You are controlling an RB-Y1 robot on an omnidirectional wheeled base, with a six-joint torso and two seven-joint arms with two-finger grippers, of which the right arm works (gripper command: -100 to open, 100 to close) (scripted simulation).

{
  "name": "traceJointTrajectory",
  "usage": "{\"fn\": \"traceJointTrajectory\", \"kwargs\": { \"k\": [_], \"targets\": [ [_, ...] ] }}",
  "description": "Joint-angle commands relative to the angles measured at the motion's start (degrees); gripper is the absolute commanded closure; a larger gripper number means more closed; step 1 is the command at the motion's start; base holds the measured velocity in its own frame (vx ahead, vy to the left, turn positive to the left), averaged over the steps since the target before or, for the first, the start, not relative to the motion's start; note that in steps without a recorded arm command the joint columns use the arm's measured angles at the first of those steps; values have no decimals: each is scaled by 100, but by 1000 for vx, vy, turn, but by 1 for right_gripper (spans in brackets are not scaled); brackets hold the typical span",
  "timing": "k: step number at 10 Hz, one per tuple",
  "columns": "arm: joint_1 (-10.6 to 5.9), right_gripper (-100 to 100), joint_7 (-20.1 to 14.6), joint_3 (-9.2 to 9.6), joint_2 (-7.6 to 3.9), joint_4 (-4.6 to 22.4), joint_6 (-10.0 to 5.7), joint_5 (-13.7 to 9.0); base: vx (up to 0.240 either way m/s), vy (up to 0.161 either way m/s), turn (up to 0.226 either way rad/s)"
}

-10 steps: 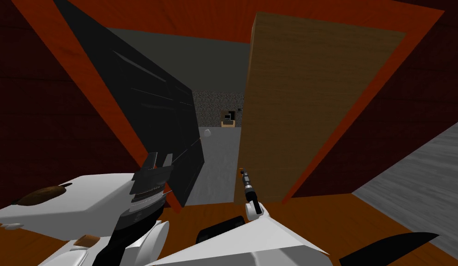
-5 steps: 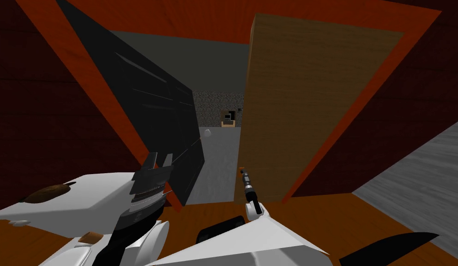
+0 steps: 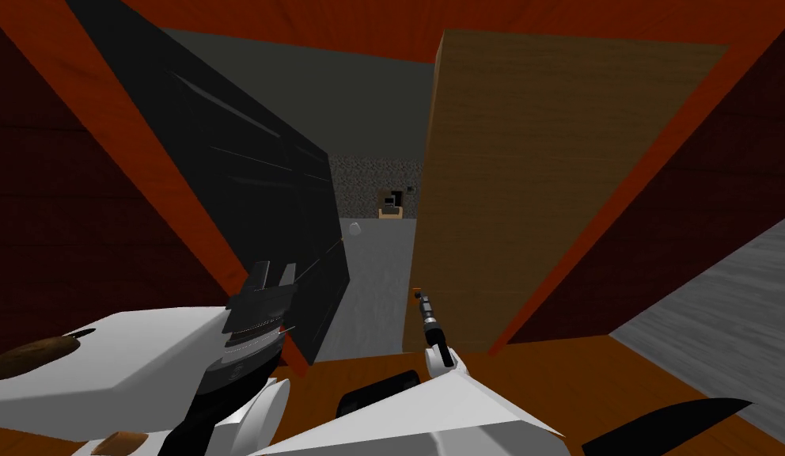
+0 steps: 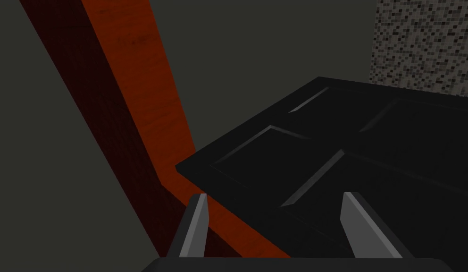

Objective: Push the door open

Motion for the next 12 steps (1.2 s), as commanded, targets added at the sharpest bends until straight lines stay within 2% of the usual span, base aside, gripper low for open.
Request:
{"fn": "traceJointTrajectory", "kwargs": {
  "k": [1, 2, 6, 9, 10, 12],
  "targets": [
    [-21, 100, 28, -105, -96, -43, -16, -53, 215, 10, -75],
    [60, -100, -11, -28, -84, -124, 34, -33, 0, 46, -33],
    [71, -100, -45, -3, -55, -163, 51, -48, -164, 43, -13],
    [84, -100, -83, 26, 95, -208, 70, -65, -192, 78, -24],
    [89, -100, -97, 37, 194, -225, 78, -71, -174, 47, -21],
    [89, -100, -89, 17, 41, -200, 54, -75, 1, 11, 9]
  ]
}}
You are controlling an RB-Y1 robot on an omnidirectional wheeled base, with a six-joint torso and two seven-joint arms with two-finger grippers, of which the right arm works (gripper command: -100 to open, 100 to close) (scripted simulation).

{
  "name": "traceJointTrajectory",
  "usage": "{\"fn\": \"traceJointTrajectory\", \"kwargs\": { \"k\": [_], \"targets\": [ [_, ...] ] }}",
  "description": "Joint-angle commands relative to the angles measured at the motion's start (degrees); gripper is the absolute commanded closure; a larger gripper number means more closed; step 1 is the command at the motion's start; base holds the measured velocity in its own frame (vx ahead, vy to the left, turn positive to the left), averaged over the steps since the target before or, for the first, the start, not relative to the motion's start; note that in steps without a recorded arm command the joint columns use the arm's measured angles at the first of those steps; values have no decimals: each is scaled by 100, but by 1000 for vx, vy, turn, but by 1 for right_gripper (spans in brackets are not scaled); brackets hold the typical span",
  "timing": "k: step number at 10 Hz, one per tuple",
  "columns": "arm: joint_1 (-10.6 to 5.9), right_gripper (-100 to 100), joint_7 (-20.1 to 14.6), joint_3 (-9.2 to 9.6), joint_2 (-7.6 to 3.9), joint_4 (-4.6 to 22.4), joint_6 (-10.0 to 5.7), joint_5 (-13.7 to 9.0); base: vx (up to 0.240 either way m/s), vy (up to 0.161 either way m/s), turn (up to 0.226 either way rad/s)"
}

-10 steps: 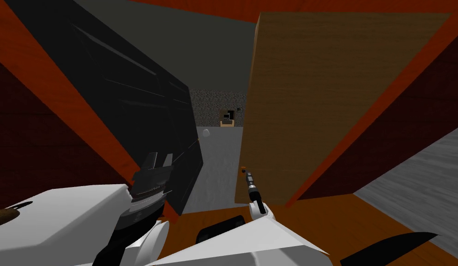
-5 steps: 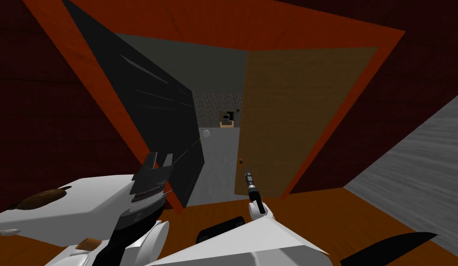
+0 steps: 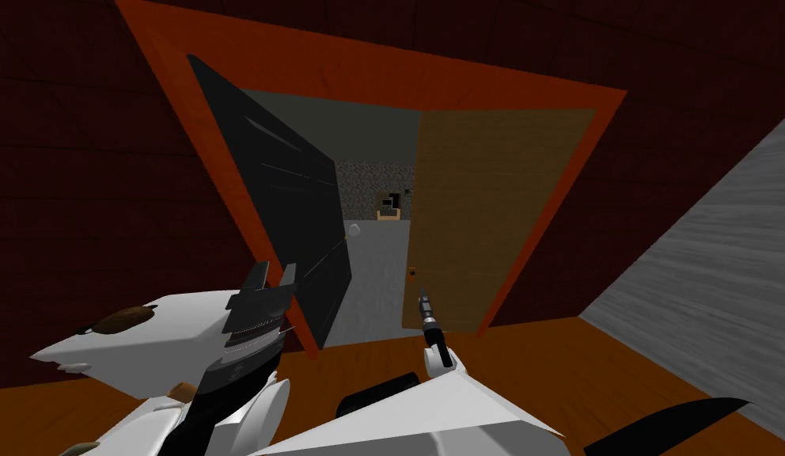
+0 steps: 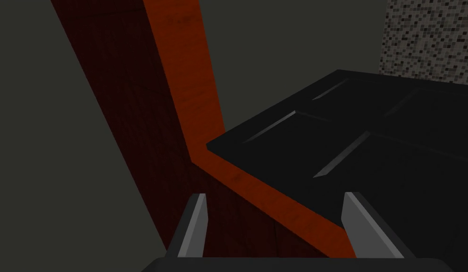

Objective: Push the door open

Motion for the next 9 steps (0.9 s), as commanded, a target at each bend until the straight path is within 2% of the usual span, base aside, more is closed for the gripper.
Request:
{"fn": "traceJointTrajectory", "kwargs": {
  "k": [1, 5, 7, 9],
  "targets": [
    [-12, -100, 2, -12, -70, 42, -37, -6, 149, -13, 18],
    [-20, -100, 12, -51, -159, 84, -91, -24, 190, -27, 22],
    [-25, -100, 18, -71, -140, 106, -119, -33, 195, -48, 24],
    [-29, -100, 24, -93, -65, 130, -150, -43, 196, -31, 23]
  ]
}}
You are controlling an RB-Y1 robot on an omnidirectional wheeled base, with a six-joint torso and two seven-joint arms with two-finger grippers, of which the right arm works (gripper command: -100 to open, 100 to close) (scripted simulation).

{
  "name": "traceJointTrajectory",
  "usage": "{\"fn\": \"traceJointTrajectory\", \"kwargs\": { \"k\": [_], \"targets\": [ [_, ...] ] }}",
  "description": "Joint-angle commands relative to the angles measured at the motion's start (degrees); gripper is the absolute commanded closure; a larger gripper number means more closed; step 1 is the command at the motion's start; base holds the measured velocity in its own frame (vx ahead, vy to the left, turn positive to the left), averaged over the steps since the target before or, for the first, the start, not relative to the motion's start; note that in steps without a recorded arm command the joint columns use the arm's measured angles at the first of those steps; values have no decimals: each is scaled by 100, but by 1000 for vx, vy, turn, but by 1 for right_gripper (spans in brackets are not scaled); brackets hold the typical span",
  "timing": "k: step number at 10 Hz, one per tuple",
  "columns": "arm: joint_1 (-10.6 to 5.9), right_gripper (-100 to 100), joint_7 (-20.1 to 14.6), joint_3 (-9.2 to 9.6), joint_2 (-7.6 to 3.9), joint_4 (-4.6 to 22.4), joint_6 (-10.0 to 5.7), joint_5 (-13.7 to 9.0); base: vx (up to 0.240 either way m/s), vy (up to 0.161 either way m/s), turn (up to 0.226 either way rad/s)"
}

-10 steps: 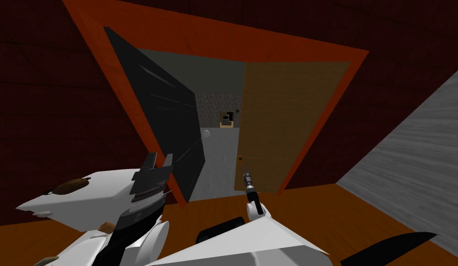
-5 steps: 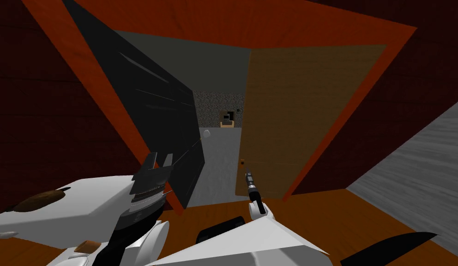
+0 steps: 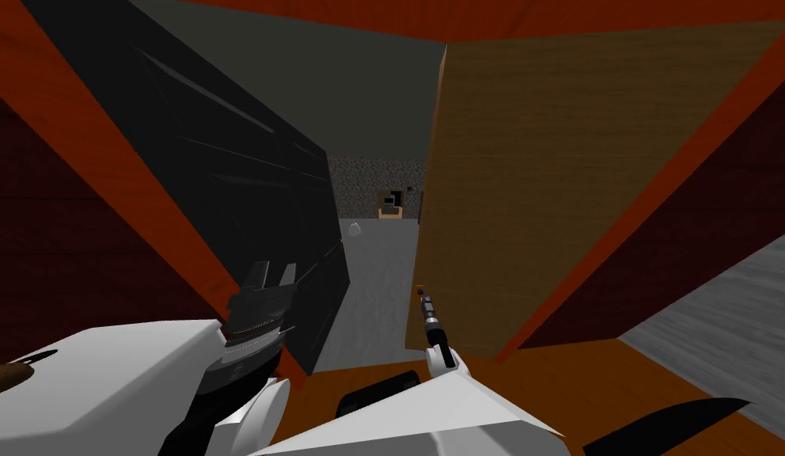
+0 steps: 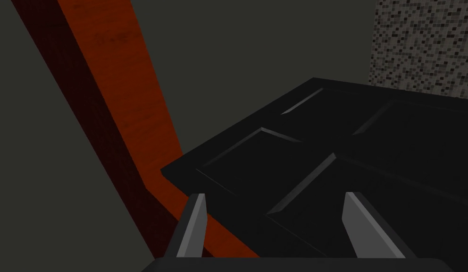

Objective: Push the door open

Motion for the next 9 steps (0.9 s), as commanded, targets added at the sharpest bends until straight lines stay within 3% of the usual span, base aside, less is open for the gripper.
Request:
{"fn": "traceJointTrajectory", "kwargs": {
  "k": [1, 2, 3, 8, 9],
  "targets": [
    [5, -100, 6, -15, 84, 8, -24, -7, 176, -34, 26],
    [-13, -100, 8, -14, 52, 25, -20, -6, 71, -12, -1],
    [-13, 100, 8, -14, 52, 25, -20, -6, -15, 4, 0],
    [-13, 100, 8, -14, 52, 25, -20, -6, -10, 1, 2],
    [-9, 100, 31, -89, -34, 38, -3, -48, 90, 10, -15]
  ]
}}
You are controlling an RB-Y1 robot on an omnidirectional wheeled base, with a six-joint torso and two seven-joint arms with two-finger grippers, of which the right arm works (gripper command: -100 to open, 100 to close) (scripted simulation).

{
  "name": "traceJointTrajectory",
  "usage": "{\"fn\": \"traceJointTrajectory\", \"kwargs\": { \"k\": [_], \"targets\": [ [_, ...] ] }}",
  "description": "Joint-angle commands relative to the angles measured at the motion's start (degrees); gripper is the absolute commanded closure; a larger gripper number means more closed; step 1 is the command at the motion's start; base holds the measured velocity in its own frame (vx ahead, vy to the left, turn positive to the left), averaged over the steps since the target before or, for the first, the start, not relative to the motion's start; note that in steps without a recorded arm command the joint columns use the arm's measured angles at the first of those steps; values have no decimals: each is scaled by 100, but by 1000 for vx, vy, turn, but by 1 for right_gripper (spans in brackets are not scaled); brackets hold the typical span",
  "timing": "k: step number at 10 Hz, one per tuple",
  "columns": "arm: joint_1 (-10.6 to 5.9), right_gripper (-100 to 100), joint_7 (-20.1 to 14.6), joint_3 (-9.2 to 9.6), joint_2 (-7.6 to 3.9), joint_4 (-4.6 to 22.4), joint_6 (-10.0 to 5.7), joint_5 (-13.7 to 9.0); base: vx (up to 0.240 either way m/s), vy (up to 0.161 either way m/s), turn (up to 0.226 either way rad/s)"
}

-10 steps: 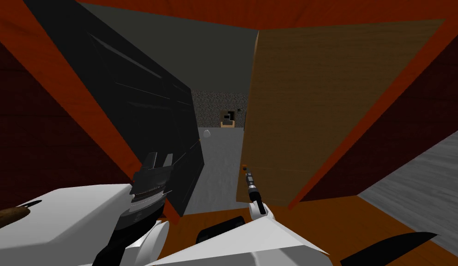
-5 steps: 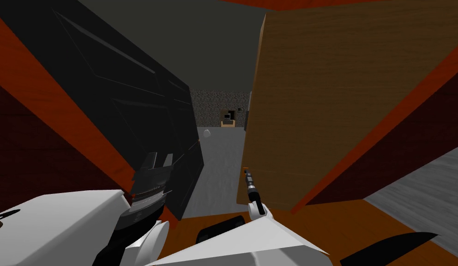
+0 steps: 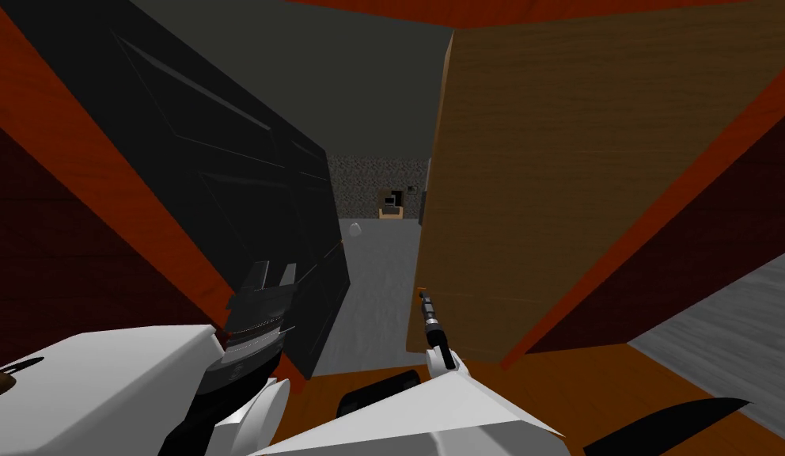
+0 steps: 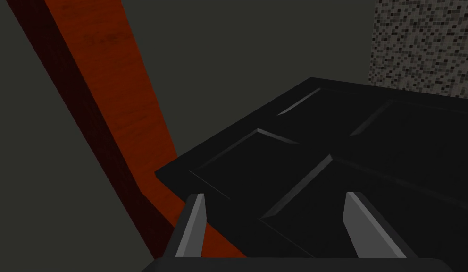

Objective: Push the door open

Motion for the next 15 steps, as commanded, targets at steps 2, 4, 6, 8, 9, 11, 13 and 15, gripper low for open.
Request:
{"fn": "traceJointTrajectory", "kwargs": {
  "k": [2, 4, 6, 8, 9, 11, 13, 15],
  "targets": [
    [-33, 100, 44, -140, -123, 11, -24, -71, 167, 17, -32],
    [-34, 100, 66, -227, -188, 14, -21, -121, 170, 13, -46],
    [-34, 100, 91, -328, -250, 17, -18, -178, 189, 10, -37],
    [-35, 100, 105, -383, -279, 38, -16, -209, 154, 15, -37],
    [-35, 100, 135, -502, -328, 22, -13, -276, 157, 10, -71],
    [-36, 100, 159, -595, -358, 24, -10, -330, 174, -10, -88],
    [-36, -100, 148, -549, -280, 70, -2, -334, -71, 133, -66],
    [-37, -100, 146, -576, -234, 34, 23, -372, -168, 132, -43]
  ]
}}
